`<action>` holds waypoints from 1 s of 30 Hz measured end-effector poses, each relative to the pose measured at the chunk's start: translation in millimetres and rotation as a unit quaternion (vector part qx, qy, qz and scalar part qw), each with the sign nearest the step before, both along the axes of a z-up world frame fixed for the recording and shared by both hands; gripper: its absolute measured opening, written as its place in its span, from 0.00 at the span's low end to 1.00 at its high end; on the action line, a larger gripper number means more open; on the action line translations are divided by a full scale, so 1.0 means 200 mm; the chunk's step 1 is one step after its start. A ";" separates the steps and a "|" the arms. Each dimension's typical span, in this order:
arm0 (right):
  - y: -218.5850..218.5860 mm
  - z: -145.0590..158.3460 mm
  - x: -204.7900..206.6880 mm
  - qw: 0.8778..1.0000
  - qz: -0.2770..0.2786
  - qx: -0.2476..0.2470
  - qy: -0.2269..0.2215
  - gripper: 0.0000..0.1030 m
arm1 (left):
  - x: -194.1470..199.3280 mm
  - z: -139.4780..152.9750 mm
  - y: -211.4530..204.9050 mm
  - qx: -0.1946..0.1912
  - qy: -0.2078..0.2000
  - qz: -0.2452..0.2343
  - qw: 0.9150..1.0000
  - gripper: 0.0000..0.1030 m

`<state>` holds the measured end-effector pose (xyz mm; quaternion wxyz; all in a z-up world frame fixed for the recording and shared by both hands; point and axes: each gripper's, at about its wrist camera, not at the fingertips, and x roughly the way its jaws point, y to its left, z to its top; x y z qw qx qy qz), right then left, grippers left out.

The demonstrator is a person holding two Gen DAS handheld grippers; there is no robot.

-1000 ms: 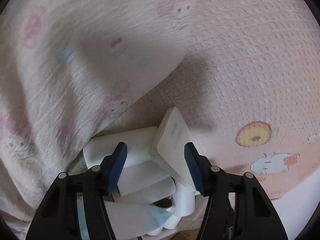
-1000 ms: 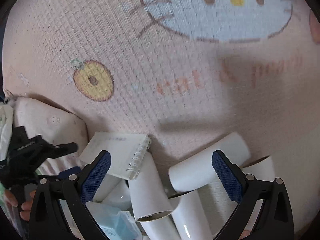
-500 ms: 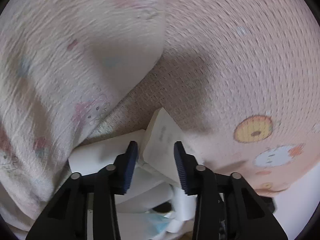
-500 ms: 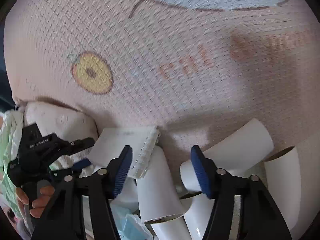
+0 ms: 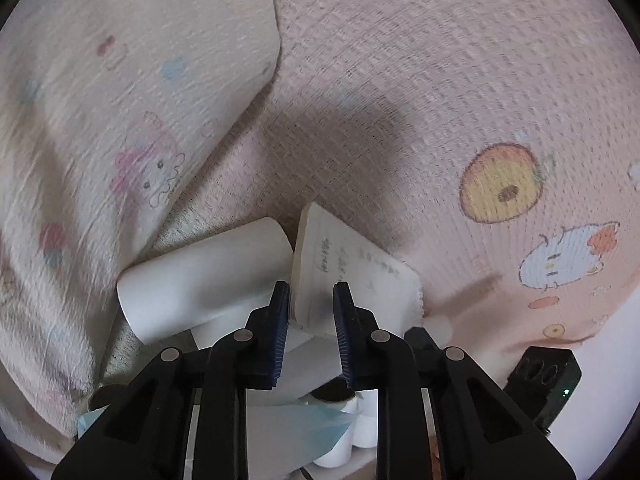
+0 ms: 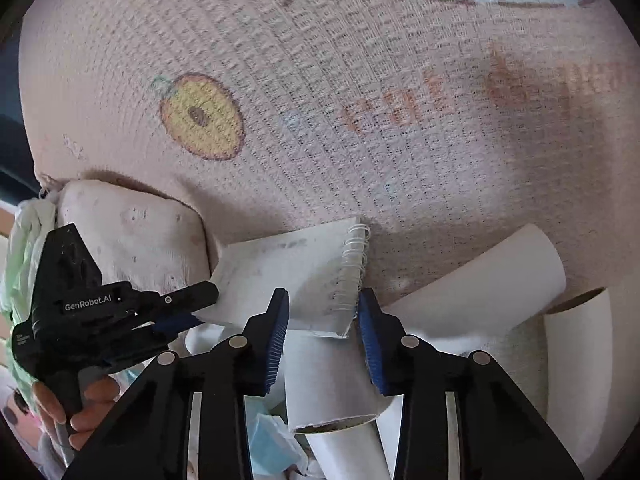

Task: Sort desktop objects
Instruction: 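Close the left gripper on the spiral notepad's edge, then lift the spiral notepad with the left gripper off the tube pile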

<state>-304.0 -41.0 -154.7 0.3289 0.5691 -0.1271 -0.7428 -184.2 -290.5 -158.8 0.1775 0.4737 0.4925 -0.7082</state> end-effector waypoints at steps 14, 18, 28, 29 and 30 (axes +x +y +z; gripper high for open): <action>-0.04 0.17 0.18 0.995 0.020 0.053 0.088 0.32 | -0.01 0.14 0.29 -0.027 0.064 -0.036 0.997 0.19; 0.07 0.22 0.26 0.996 -0.005 0.030 0.084 0.32 | 0.02 0.22 0.42 -0.048 0.095 -0.065 0.992 0.19; 0.30 0.30 0.52 0.995 -0.054 0.032 0.078 0.32 | 0.28 0.29 0.53 -0.054 0.151 -0.132 0.978 0.19; 0.33 0.30 0.55 0.995 -0.056 0.035 0.080 0.32 | 0.31 0.28 0.55 -0.052 0.158 -0.130 0.978 0.19; 0.35 0.31 0.59 0.994 -0.057 0.037 0.085 0.32 | 0.35 0.28 0.55 -0.050 0.162 -0.128 0.977 0.19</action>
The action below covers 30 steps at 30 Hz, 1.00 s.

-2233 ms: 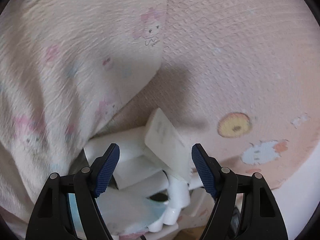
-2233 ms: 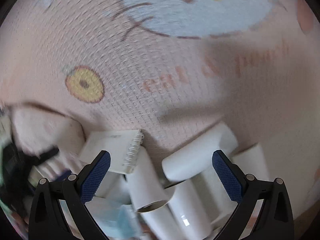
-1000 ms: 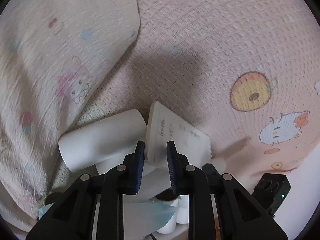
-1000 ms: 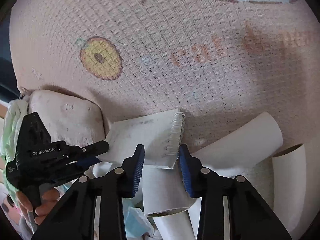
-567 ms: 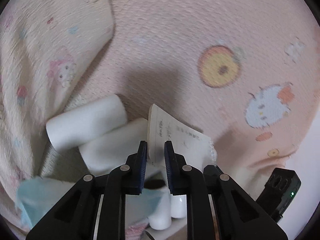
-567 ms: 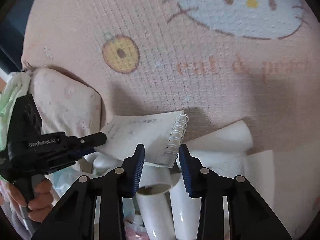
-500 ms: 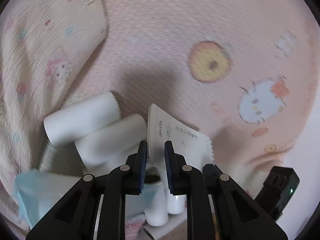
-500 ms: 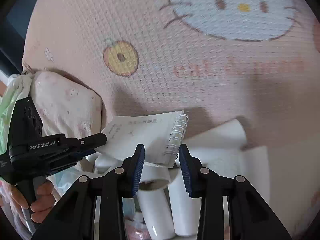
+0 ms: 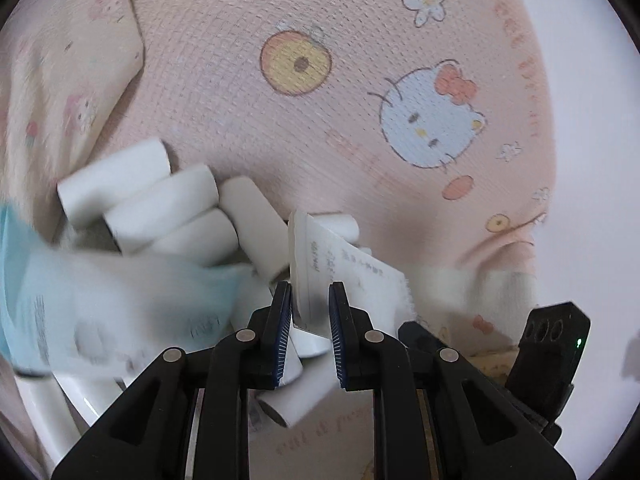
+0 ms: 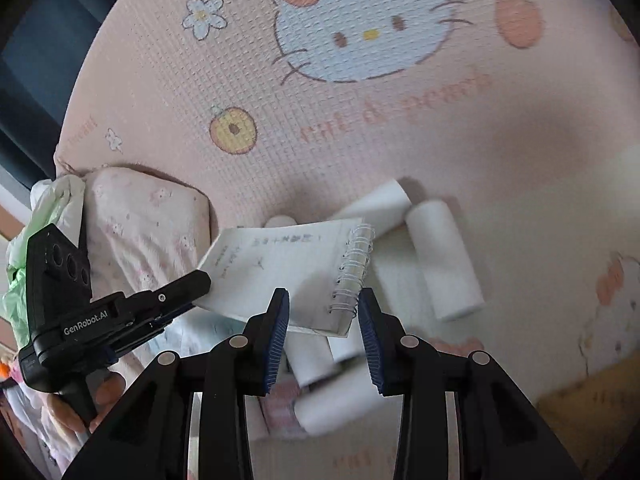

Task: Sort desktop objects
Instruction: 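Lift the spiral notepad with the left gripper off the tube pile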

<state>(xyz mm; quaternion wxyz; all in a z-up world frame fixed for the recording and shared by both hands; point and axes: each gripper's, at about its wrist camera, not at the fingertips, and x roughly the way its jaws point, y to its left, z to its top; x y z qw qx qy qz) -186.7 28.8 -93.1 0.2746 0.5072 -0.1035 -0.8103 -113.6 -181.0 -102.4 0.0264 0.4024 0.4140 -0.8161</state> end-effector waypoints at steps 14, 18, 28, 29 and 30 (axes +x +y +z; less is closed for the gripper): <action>0.04 0.06 0.31 0.995 0.030 0.076 0.062 0.32 | 0.26 -0.04 0.16 -0.051 0.028 -0.036 0.998 0.20; 0.08 0.01 0.38 0.994 0.034 0.085 0.063 0.32 | 0.32 -0.07 0.23 -0.080 0.026 -0.056 0.995 0.21; 0.18 -0.21 0.45 0.998 0.025 0.055 0.003 0.32 | 0.36 -0.22 0.26 -0.081 -0.005 -0.070 0.994 0.21; 0.18 -0.22 0.45 0.998 0.026 0.052 -0.002 0.32 | 0.37 -0.23 0.27 -0.085 -0.005 -0.072 0.994 0.21; 0.18 -0.23 0.45 0.998 0.027 0.050 -0.003 0.32 | 0.37 -0.24 0.27 -0.087 -0.005 -0.072 0.994 0.21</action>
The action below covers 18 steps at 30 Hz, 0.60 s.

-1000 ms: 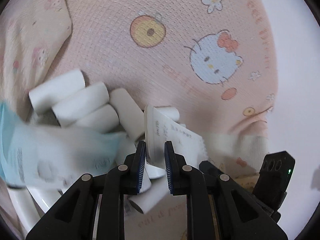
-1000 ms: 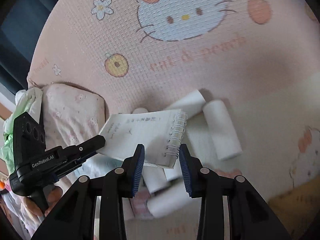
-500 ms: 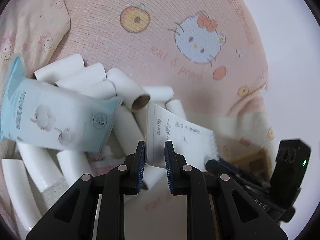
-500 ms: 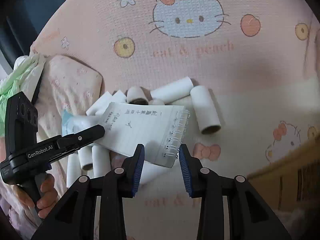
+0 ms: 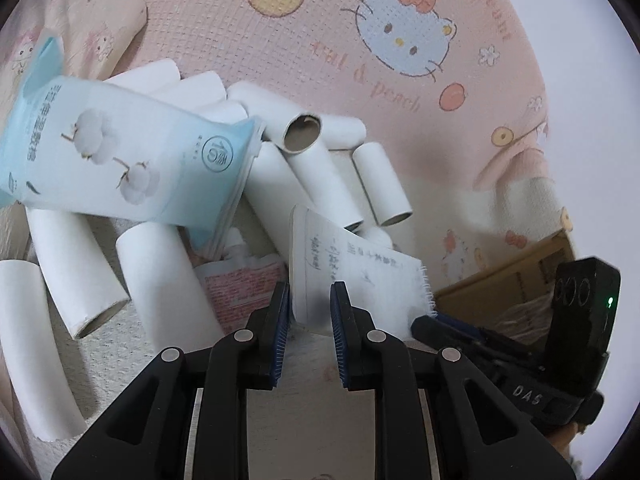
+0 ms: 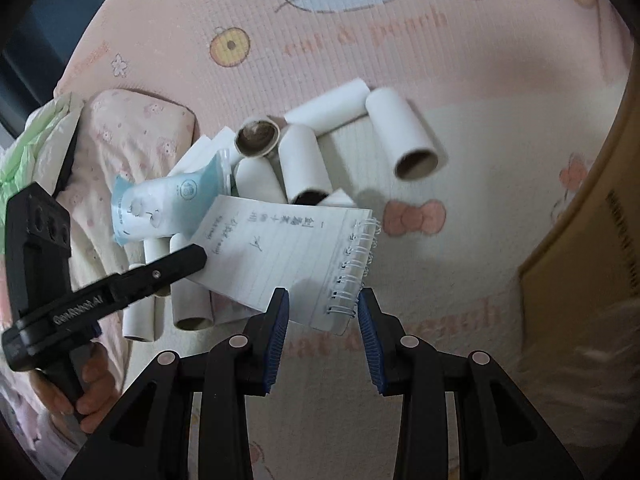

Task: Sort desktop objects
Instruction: 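Lift the spiral notepad with the left gripper off the tube pile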

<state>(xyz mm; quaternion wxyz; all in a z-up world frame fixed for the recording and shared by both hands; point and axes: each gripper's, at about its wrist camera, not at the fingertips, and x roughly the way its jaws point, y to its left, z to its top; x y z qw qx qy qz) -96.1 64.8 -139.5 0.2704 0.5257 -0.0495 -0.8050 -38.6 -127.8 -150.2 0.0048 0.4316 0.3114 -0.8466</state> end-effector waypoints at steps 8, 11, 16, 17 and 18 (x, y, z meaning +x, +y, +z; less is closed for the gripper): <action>0.00 -0.04 -0.01 1.000 -0.006 -0.013 -0.013 0.32 | 0.02 -0.07 -0.06 0.036 0.008 0.023 0.999 0.22; -0.02 -0.04 -0.01 1.000 -0.002 -0.009 -0.009 0.32 | 0.03 -0.08 -0.07 0.028 0.010 0.027 0.999 0.24; -0.03 -0.08 -0.01 1.000 -0.005 -0.017 -0.024 0.32 | 0.07 -0.13 -0.11 0.092 0.013 0.056 0.994 0.49; -0.03 -0.08 -0.01 1.000 -0.009 -0.010 -0.026 0.32 | 0.08 -0.14 -0.12 0.115 0.018 0.068 0.991 0.51; -0.04 -0.09 -0.01 1.000 -0.010 -0.002 -0.026 0.32 | 0.10 -0.14 -0.12 0.125 0.026 0.080 0.989 0.53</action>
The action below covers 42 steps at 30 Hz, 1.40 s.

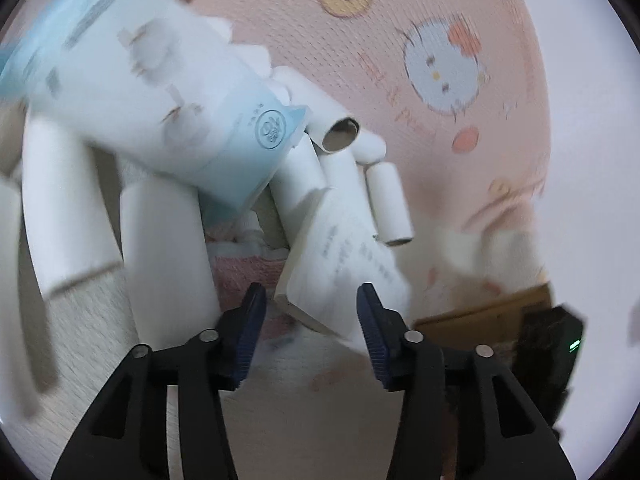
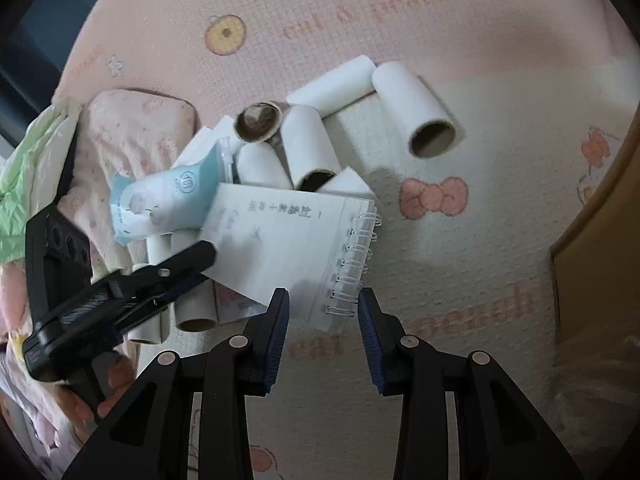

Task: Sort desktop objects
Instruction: 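Lift the spiral notepad with the left gripper off the tube pile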

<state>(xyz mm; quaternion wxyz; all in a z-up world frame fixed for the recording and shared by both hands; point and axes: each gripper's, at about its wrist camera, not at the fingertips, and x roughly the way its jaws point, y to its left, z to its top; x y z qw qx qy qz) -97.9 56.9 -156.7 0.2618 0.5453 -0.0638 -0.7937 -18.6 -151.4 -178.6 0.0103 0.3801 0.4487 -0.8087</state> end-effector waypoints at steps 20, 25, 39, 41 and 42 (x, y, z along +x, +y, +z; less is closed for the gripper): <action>0.04 -0.03 -0.03 0.997 -0.017 -0.070 -0.029 0.32 | -0.02 -0.02 0.03 -0.013 -0.013 0.039 0.999 0.32; 0.04 -0.04 -0.06 0.996 -0.017 -0.079 -0.028 0.32 | -0.03 -0.02 0.01 -0.010 -0.013 0.037 0.999 0.32; -0.02 0.16 0.04 0.997 0.043 -0.031 0.064 0.32 | -0.02 0.16 0.05 -0.071 0.022 0.013 0.997 0.29; 0.00 0.21 0.05 0.995 0.043 -0.031 0.080 0.32 | -0.03 0.24 0.07 -0.086 0.042 0.006 0.995 0.29; 0.00 0.24 0.05 0.995 0.043 -0.031 0.088 0.33 | -0.03 0.27 0.08 -0.088 0.051 0.002 0.995 0.29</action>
